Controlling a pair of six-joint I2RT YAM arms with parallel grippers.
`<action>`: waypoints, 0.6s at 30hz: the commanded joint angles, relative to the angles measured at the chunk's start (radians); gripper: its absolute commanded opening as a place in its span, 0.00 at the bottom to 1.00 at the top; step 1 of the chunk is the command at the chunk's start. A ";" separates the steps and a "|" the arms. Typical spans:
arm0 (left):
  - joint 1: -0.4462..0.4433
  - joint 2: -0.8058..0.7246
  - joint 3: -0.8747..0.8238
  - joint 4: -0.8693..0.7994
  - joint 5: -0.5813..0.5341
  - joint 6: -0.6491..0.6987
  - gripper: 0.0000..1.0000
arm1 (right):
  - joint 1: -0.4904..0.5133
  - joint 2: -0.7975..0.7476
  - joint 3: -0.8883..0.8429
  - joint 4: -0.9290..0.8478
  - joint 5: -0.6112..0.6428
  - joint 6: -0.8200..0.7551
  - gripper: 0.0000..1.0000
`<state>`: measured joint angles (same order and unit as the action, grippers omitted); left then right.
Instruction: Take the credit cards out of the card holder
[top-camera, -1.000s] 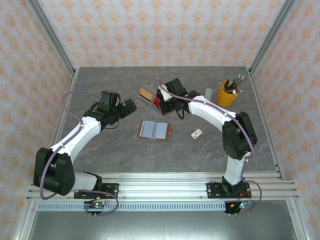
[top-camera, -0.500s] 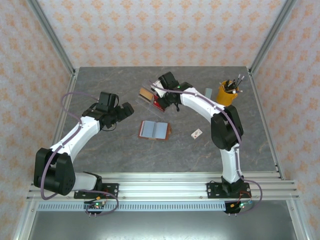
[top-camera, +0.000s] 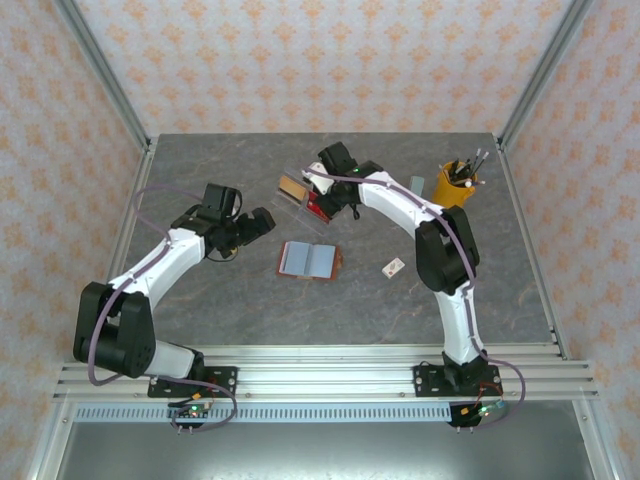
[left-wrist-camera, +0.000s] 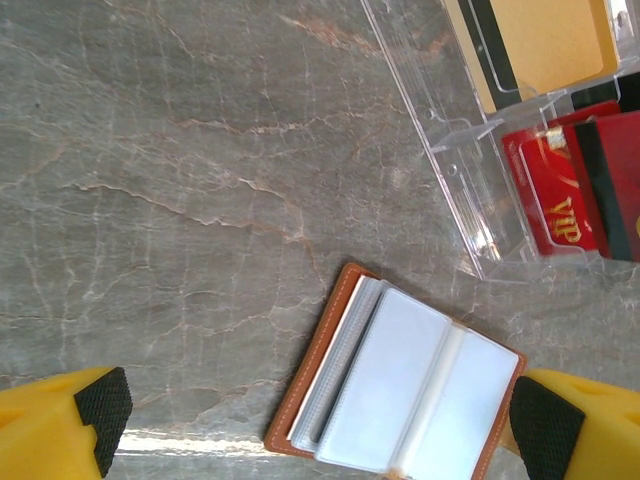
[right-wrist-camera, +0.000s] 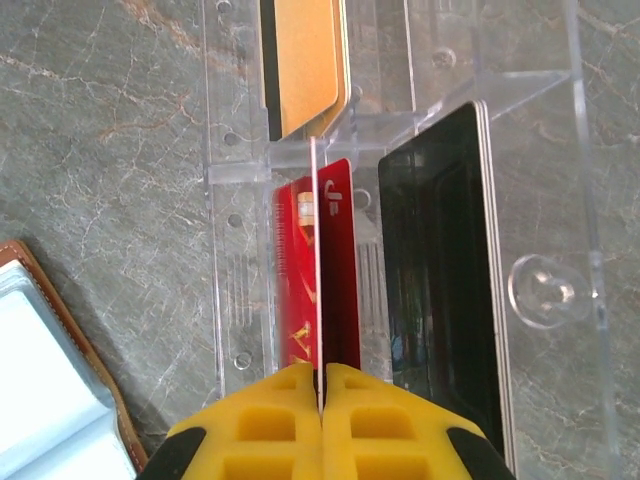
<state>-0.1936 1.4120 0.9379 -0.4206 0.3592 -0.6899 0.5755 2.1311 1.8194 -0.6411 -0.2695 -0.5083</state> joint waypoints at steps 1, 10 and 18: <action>0.006 0.019 -0.013 0.031 0.029 -0.003 1.00 | -0.006 0.030 0.042 -0.028 0.001 -0.022 0.00; 0.007 0.021 -0.017 0.031 0.034 0.004 1.00 | -0.006 0.044 0.062 -0.036 -0.003 -0.018 0.11; 0.007 0.018 -0.019 0.025 0.038 0.014 1.00 | -0.006 0.018 0.084 -0.037 -0.003 0.024 0.22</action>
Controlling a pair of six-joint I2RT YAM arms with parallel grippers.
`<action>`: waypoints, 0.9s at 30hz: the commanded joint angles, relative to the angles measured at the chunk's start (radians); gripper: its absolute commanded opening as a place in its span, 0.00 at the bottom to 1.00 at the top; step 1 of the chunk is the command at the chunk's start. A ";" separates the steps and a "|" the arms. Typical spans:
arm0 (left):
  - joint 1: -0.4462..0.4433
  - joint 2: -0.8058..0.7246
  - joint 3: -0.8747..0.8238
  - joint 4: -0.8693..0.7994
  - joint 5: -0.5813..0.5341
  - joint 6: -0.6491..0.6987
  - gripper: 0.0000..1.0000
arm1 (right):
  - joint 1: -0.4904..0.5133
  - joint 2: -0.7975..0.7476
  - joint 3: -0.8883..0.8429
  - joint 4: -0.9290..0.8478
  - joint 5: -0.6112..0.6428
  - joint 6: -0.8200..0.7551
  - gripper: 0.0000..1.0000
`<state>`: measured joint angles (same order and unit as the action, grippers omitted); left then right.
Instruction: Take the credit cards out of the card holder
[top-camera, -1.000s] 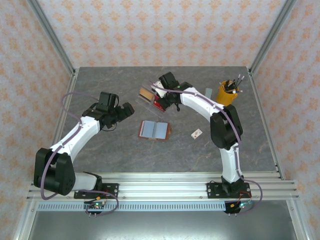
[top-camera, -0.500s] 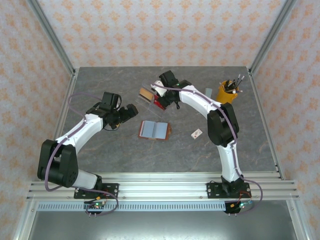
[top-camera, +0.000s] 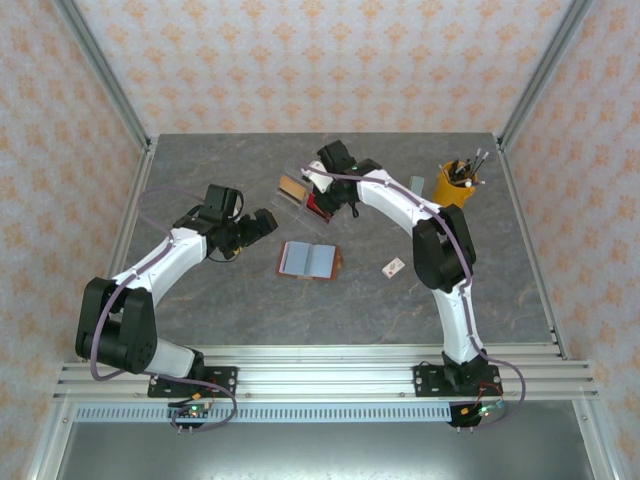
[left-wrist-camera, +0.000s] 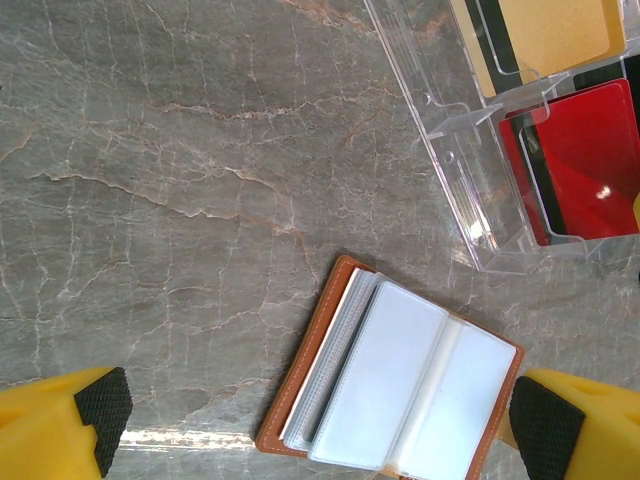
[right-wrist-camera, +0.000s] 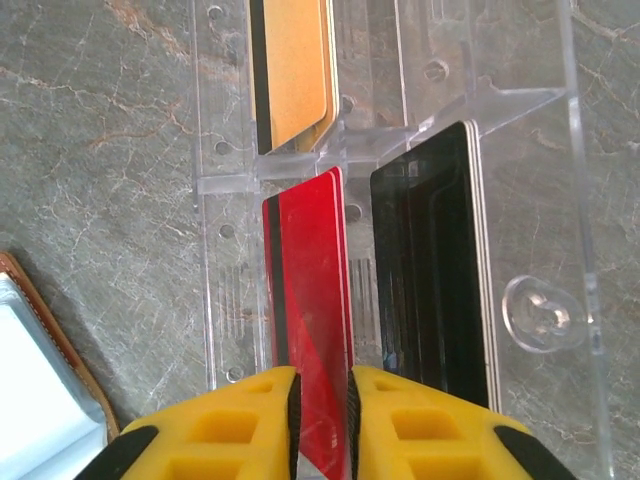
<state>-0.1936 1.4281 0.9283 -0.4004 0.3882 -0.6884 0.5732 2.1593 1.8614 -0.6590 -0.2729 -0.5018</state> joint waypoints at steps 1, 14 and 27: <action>0.007 0.000 -0.010 0.003 0.009 0.013 1.00 | -0.004 -0.016 0.044 -0.021 -0.004 0.023 0.22; 0.006 -0.031 -0.032 -0.070 -0.002 0.082 1.00 | 0.018 -0.326 -0.205 0.086 -0.045 0.329 0.40; 0.008 -0.131 -0.085 -0.148 -0.177 0.135 1.00 | 0.234 -0.413 -0.517 0.157 0.116 0.905 0.52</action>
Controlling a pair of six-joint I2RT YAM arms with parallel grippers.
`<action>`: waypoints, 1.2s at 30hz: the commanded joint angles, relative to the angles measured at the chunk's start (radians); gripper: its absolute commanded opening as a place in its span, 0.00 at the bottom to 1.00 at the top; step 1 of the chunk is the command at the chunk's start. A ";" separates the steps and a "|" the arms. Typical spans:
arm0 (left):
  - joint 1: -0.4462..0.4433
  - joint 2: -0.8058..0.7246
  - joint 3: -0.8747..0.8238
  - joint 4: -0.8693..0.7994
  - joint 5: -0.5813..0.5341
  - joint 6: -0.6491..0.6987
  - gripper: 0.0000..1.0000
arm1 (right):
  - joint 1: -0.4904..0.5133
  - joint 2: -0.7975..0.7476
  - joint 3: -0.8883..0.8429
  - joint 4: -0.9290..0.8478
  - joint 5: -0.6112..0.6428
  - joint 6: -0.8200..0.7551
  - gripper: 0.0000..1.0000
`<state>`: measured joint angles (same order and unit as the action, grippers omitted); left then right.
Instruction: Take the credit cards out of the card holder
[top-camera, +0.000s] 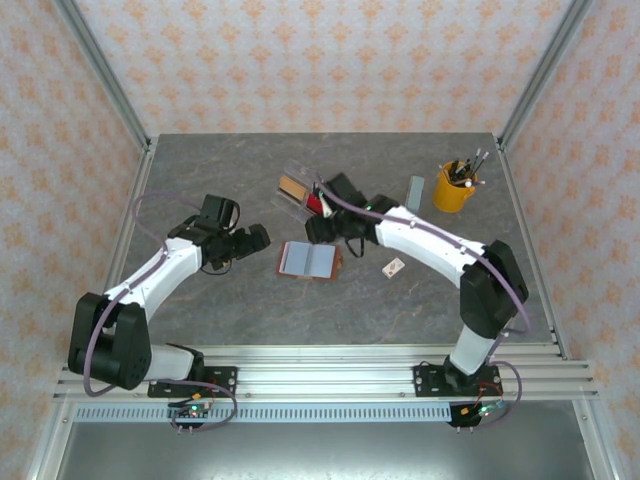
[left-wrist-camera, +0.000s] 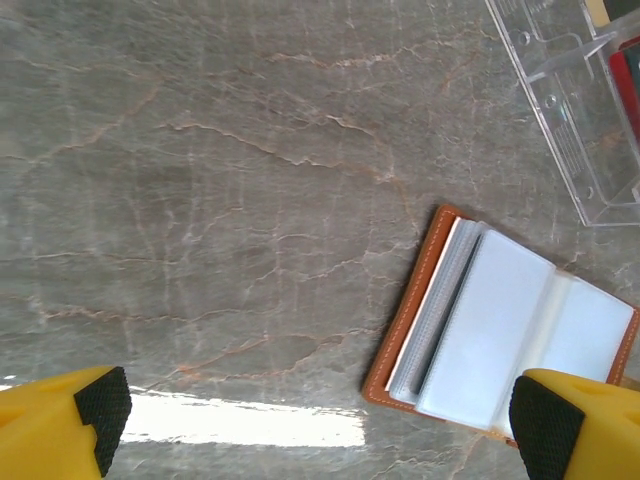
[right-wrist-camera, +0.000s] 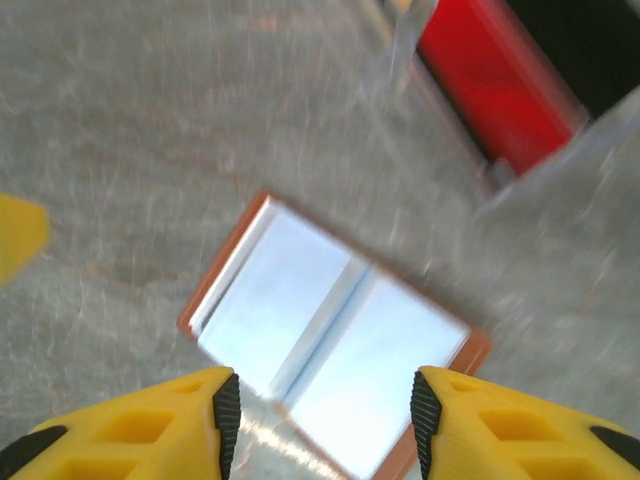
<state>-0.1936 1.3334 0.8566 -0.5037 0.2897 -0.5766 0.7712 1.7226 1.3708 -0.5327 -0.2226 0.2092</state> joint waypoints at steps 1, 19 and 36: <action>0.009 -0.043 -0.017 -0.044 -0.085 0.020 1.00 | 0.049 0.038 -0.033 0.040 0.063 0.229 0.52; 0.009 -0.051 0.000 -0.063 -0.086 0.013 1.00 | 0.138 0.295 0.085 -0.025 0.185 0.484 0.59; 0.007 0.065 -0.007 0.049 0.199 -0.015 0.78 | 0.083 0.348 0.021 -0.053 0.110 0.393 0.44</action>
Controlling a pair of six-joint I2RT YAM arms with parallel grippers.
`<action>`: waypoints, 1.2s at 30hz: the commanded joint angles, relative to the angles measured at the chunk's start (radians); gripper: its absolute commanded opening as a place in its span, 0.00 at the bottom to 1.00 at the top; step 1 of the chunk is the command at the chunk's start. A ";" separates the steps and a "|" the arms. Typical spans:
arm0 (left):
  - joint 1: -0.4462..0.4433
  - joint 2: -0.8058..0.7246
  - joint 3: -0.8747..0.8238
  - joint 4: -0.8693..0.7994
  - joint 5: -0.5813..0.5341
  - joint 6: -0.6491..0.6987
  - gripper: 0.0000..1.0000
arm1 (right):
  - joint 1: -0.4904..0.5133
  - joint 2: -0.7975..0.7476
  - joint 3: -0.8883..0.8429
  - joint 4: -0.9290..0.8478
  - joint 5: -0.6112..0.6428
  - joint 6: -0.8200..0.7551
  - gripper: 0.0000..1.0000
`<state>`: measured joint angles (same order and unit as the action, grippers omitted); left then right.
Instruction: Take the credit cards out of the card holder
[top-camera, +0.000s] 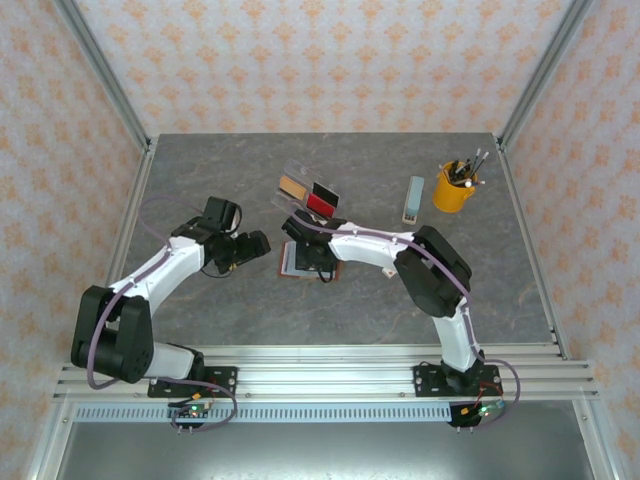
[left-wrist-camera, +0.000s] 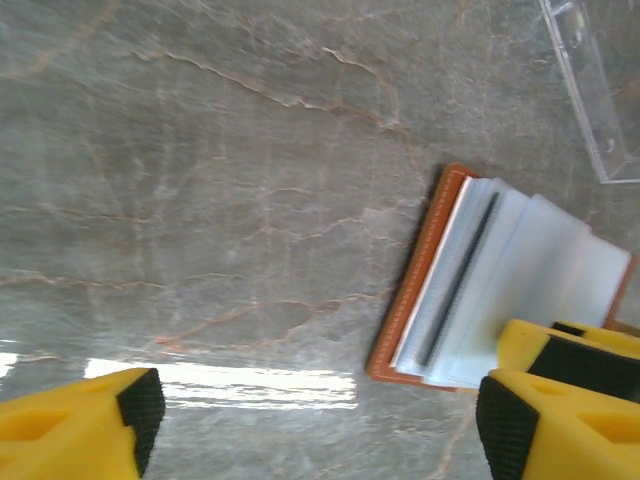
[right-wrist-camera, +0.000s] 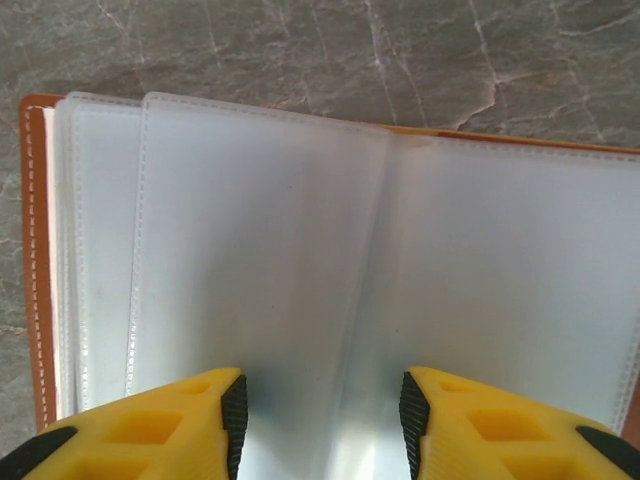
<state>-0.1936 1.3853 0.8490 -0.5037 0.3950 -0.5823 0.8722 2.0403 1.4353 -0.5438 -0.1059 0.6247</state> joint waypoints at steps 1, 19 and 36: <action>0.005 0.021 -0.005 0.065 0.122 -0.013 0.74 | -0.022 0.034 -0.049 -0.041 -0.012 -0.023 0.43; -0.136 0.227 0.056 0.180 0.215 -0.050 0.24 | -0.053 0.016 -0.132 0.044 -0.094 -0.040 0.36; -0.136 0.329 0.105 0.152 0.176 -0.033 0.26 | -0.059 0.004 -0.148 0.085 -0.144 -0.043 0.36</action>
<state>-0.3275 1.7000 0.9234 -0.3359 0.5949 -0.6281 0.8173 2.0014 1.3411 -0.4141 -0.2474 0.5892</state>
